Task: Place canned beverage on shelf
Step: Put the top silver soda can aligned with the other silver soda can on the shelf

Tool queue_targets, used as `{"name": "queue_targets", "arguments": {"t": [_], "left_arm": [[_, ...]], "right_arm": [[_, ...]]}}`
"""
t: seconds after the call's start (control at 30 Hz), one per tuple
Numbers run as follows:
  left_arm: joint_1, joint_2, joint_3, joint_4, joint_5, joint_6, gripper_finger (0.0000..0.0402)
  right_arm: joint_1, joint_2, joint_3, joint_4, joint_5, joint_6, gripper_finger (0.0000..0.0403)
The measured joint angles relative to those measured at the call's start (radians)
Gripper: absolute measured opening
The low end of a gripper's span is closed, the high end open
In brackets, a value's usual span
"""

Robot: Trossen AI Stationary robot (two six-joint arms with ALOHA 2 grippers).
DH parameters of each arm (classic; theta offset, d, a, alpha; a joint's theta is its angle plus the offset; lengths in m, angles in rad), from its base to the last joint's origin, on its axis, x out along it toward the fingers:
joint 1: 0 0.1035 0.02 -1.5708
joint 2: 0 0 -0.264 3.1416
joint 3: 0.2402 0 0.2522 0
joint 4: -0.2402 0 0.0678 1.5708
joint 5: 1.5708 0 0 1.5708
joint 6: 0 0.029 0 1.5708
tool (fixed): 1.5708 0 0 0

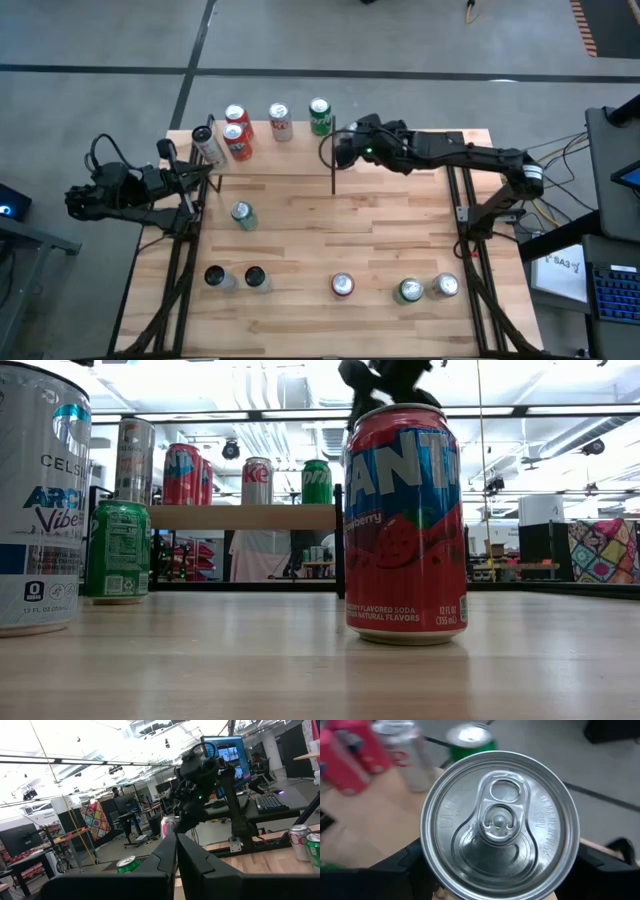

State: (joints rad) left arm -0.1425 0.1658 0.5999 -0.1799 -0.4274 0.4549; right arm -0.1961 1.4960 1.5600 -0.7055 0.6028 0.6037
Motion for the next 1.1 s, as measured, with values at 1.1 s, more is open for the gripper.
{"name": "queue_targets", "arguments": {"t": [1.1], "left_arm": [[0.000,0.001,0.000,-0.009,0.000,-0.004,0.0000]], "right_arm": [[0.073,0.559,0.774,-0.442,-0.160,-0.077,0.0279]]}}
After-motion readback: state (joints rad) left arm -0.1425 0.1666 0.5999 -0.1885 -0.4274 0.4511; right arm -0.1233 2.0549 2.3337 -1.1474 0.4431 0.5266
